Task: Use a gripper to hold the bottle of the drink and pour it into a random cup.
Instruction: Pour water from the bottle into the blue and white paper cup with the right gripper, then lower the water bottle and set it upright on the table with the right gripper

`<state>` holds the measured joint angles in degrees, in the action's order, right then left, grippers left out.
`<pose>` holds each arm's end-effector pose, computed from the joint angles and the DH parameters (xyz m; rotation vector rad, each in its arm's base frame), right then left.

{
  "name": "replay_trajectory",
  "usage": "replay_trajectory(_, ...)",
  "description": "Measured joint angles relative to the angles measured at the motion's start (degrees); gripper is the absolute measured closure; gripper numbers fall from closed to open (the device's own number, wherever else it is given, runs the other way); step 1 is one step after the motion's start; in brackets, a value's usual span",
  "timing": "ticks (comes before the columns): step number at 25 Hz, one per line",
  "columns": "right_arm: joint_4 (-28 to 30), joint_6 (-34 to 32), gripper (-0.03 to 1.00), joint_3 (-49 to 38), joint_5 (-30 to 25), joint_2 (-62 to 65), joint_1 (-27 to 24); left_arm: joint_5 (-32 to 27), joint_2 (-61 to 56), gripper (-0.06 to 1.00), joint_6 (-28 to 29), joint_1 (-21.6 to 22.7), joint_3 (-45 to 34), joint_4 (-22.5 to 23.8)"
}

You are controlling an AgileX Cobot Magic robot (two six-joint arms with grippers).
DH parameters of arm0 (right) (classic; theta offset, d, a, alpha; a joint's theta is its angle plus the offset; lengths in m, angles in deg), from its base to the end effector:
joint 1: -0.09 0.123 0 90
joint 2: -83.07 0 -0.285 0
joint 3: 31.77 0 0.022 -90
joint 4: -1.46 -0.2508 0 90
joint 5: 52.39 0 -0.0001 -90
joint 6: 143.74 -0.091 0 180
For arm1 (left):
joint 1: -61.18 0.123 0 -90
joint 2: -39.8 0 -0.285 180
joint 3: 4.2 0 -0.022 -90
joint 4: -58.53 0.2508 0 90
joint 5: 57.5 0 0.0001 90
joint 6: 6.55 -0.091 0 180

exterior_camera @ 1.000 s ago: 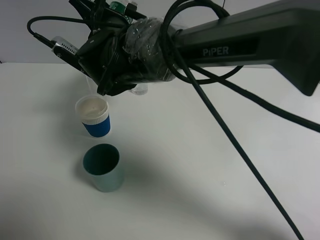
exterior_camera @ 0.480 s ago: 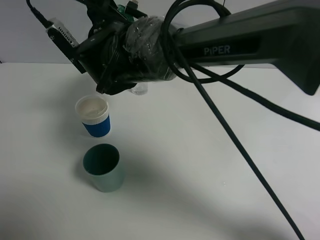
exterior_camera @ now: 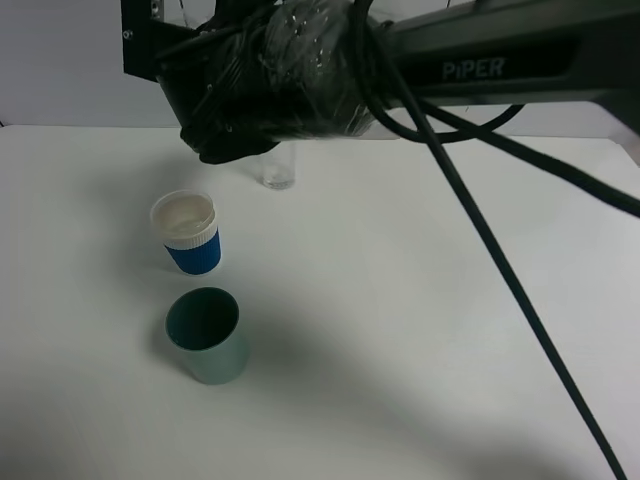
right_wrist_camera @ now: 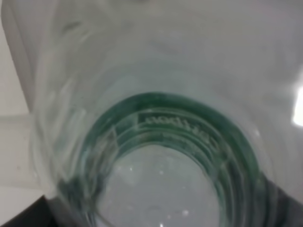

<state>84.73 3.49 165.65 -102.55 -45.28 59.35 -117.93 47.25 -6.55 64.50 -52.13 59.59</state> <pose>0.3001 0.3688 0.2490 -1.2008 1.5509 -0.7497 -0.0069 0.0011 0.2808 -0.0595 2.0207 0.0588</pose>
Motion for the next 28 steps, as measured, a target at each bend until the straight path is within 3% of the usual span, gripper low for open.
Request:
replay_trajectory(4,-7.12,-3.49,0.4,0.14,0.26,1.94,0.0,0.0,0.0,-0.04,0.0,0.0,0.0,0.0)
replay_trajectory(13,-16.91,-7.87,0.4,0.14,0.31,5.59,-0.05,0.0,0.0,-0.04,0.0,0.0,0.0,0.0)
replay_trajectory(28,-26.08,-12.26,0.4,0.14,2.68,11.3,-1.29,0.0,0.0,-0.04,0.0,0.0,0.0,0.0)
